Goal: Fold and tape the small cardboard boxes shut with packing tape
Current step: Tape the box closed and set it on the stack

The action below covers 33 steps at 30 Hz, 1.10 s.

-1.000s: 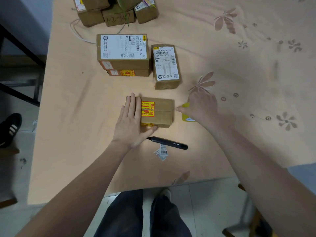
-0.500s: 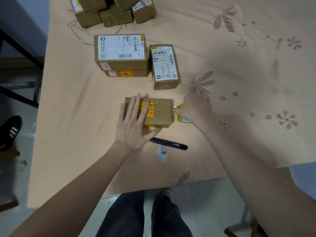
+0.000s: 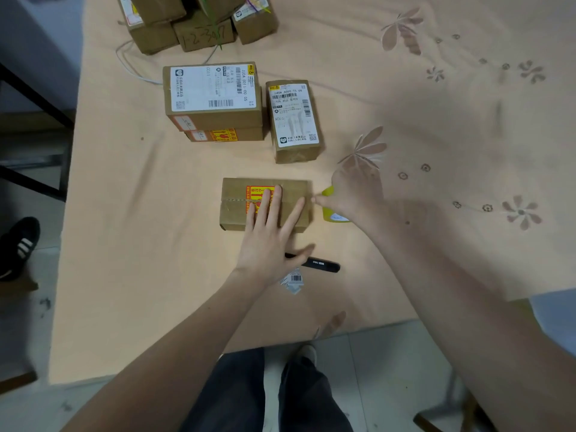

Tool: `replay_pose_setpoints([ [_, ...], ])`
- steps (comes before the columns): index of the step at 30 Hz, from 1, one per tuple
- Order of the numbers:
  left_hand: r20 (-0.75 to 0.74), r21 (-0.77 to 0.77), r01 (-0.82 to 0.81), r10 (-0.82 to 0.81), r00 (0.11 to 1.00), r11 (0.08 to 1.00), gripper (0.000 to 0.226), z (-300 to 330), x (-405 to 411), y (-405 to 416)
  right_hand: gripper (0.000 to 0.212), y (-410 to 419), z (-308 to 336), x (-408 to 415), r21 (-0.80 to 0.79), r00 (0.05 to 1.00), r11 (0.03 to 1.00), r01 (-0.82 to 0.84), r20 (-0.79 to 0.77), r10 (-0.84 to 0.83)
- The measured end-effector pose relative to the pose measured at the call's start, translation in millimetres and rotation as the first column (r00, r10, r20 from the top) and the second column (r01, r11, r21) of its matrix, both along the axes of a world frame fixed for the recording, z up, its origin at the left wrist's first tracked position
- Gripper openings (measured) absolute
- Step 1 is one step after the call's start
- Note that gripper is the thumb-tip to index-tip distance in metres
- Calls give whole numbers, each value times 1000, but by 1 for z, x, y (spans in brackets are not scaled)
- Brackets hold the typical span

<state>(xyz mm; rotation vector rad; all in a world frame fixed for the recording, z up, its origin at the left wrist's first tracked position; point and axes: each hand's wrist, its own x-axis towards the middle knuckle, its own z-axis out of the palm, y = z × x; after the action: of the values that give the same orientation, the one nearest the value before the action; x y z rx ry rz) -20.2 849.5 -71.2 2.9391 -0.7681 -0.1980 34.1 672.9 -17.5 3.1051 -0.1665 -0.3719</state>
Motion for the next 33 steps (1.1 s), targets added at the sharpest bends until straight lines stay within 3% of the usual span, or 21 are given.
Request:
replay_pose_setpoints([
  [3, 20, 27, 1, -2, 1000, 1000, 84, -1, -2, -3, 55, -5, 0, -2, 15, 998, 998, -54, -8, 54],
  [9, 25, -57, 80, -79, 997, 995, 81, -3, 3, 5, 54, -15, -2, -4, 82, 995, 992, -100, -19, 102],
  [14, 0, -26, 46, -46, 999, 999, 75, 1, 1, -1, 49, -20, -1, -6, 170, 994, 979, -110, -6, 112],
  [19, 38, 103, 89, -93, 995, 991, 76, 2, -2, -4, 33, -28, 0, -19, 311, 999, 950, 0, 39, -13],
  [22, -10, 93, 50, -50, 999, 994, 71, 7, -3, -10, 37, -35, 0, -32, 343, 996, 937, 62, 43, -81],
  [27, -40, 16, 10, -9, 999, 1000, 82, 12, -3, -14, 44, -33, 10, -47, 411, 947, 911, 48, 271, -172],
  [30, -14, 51, -45, 46, 999, 998, 86, 17, -1, -12, 31, -20, 18, -62, 381, 891, 924, -28, 428, -149],
  [33, 69, 134, -55, 46, 997, 989, 82, 22, 1, -9, 13, -3, 20, -86, 396, 907, 904, -160, 421, -24],
])
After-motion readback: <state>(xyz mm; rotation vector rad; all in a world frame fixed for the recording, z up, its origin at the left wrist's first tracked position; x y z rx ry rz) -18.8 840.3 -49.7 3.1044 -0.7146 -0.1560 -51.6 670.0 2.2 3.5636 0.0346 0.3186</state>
